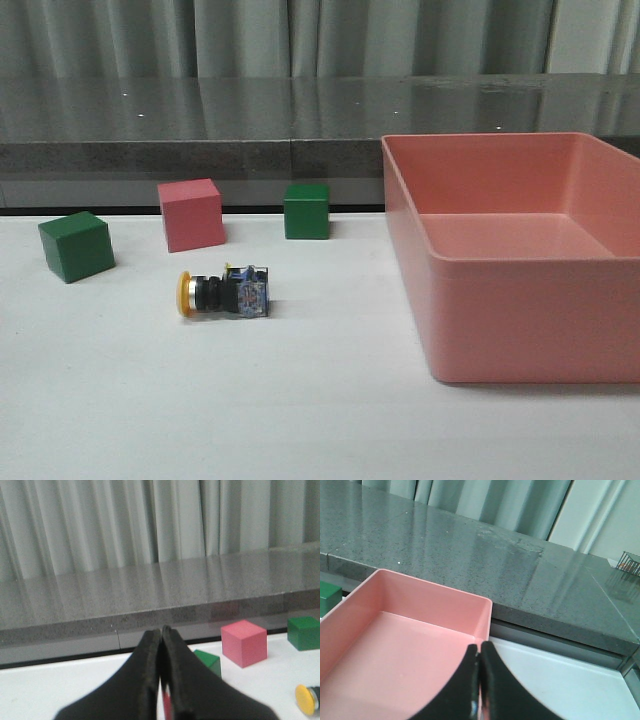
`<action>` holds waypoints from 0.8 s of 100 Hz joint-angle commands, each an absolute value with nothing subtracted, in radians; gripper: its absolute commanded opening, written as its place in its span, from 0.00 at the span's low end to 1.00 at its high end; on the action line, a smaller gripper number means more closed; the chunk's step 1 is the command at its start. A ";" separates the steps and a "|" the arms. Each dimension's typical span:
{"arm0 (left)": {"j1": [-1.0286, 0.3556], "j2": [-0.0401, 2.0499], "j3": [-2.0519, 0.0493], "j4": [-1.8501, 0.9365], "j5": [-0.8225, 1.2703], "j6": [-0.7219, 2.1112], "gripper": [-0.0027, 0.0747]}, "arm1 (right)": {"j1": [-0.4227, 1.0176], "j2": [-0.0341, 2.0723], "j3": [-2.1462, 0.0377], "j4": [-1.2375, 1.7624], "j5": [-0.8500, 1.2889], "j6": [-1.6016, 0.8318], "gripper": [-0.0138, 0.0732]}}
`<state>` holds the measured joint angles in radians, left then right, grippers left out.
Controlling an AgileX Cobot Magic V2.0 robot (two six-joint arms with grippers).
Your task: Place and stand button with both arms
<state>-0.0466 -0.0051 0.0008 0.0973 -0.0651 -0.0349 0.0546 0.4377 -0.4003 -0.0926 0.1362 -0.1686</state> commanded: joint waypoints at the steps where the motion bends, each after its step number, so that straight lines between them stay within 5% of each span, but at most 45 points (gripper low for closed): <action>1: -0.045 -0.036 0.015 0.079 -0.195 -0.054 0.01 | 0.046 0.437 -0.425 -0.093 0.061 -0.165 0.03; 27: -0.045 0.038 -0.199 -0.086 0.068 -0.080 0.01 | 0.046 0.437 -0.425 -0.093 0.061 -0.165 0.03; 53: -0.045 0.392 -0.568 -0.086 0.386 -0.060 0.01 | 0.046 0.437 -0.425 -0.093 0.061 -0.165 0.03; 80: -0.045 0.746 -0.787 -0.088 0.438 0.096 0.01 | 0.046 0.437 -0.425 -0.093 0.061 -0.165 0.03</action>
<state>-0.0466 0.6488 -0.7092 -0.0770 0.4953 0.0322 0.0546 0.4377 -0.4003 -0.0926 0.1362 -0.1679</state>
